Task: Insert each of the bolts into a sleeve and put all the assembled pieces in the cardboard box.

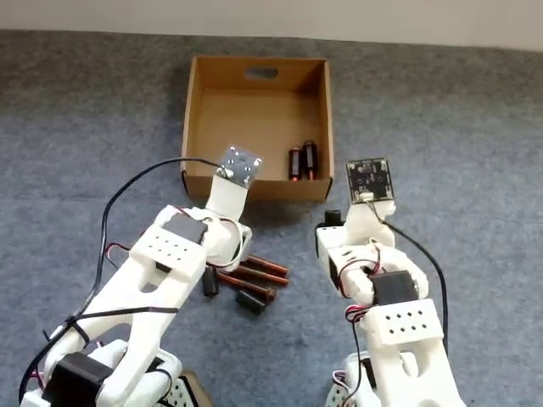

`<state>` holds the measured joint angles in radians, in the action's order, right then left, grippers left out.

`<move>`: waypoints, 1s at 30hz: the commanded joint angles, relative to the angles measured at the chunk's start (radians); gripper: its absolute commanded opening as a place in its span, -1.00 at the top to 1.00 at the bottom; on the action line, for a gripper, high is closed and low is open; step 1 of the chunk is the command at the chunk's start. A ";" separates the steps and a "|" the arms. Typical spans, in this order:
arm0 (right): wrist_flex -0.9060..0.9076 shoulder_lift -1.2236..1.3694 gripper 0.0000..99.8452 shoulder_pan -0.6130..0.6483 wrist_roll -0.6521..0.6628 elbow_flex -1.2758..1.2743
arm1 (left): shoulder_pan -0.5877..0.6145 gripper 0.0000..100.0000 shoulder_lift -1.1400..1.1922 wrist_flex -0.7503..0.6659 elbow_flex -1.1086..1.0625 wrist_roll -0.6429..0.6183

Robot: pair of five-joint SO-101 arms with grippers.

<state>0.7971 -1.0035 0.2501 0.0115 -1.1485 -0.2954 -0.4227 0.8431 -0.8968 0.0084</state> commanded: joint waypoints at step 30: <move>-0.018 0.005 0.99 -0.001 -0.005 0.007 | -0.002 0.71 0.234 -0.021 0.117 -0.011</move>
<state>0.7971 -0.9989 0.2501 0.0115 -1.1485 -0.2923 -0.1926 0.8355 -0.8002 0.0008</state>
